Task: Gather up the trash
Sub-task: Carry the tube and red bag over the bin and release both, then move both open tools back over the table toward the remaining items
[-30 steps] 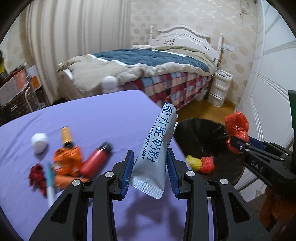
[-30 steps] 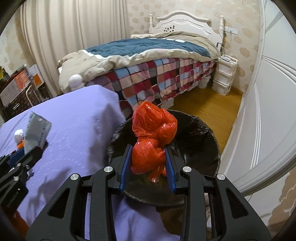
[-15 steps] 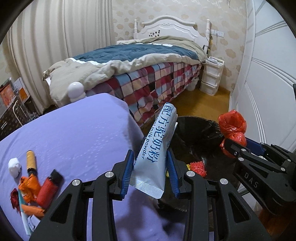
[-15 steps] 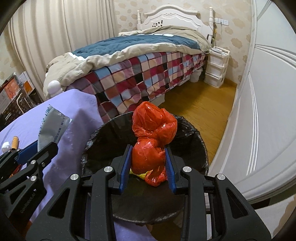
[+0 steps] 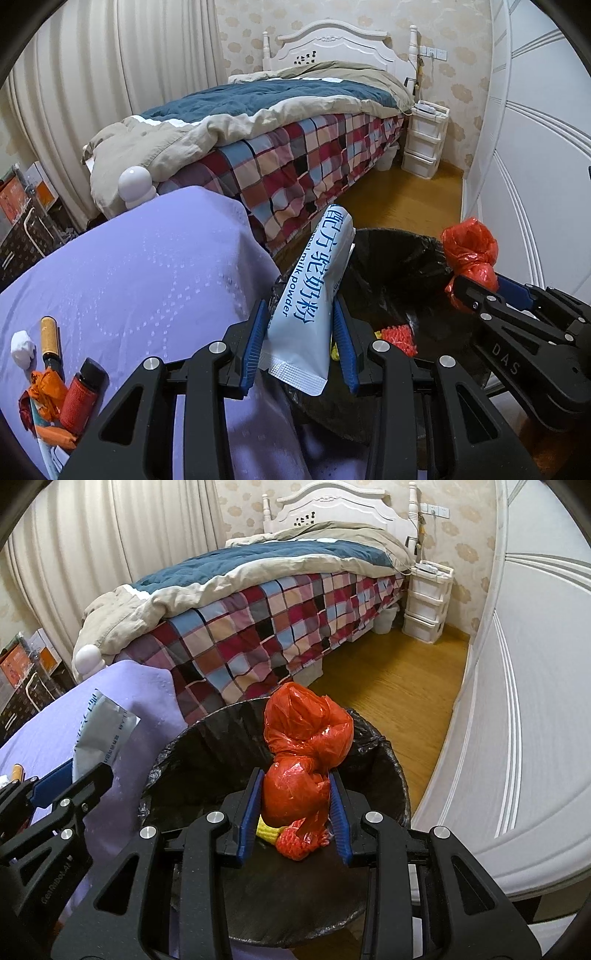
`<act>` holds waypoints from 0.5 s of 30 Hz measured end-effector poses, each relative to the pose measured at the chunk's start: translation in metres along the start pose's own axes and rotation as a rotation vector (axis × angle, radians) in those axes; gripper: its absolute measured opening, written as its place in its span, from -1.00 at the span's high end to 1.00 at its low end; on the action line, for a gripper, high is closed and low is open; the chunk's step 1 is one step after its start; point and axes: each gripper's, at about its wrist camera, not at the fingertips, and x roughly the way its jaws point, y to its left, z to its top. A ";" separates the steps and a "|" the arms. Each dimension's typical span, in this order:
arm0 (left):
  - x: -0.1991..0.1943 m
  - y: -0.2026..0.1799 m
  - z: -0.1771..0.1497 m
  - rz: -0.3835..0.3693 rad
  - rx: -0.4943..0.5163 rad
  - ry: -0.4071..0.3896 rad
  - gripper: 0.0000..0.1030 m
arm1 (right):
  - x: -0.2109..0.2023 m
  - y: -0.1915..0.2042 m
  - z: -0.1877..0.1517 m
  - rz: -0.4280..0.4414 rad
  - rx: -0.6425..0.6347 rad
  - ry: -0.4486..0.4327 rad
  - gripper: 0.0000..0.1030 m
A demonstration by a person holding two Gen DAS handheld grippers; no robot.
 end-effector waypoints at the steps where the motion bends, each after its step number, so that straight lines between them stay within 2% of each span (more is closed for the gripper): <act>1: 0.000 0.000 0.000 0.002 -0.002 0.003 0.27 | 0.000 0.000 0.000 -0.001 0.002 -0.001 0.34; 4: 0.000 -0.002 -0.001 0.006 -0.005 0.004 0.00 | 0.001 -0.001 0.000 -0.001 0.007 -0.004 0.24; 5: -0.001 -0.002 -0.002 0.009 -0.008 0.000 -0.13 | 0.000 -0.001 0.000 -0.004 0.010 -0.008 0.11; 6: -0.003 -0.002 -0.002 0.009 -0.010 -0.006 -0.18 | 0.000 -0.002 0.000 -0.008 0.012 -0.013 0.05; 10: -0.008 0.001 -0.001 0.009 -0.019 -0.024 -0.41 | -0.004 -0.004 0.000 -0.015 0.023 -0.019 0.02; 15: -0.016 0.006 -0.005 0.027 -0.021 -0.035 -0.48 | -0.013 -0.005 -0.001 -0.026 0.034 -0.033 -0.18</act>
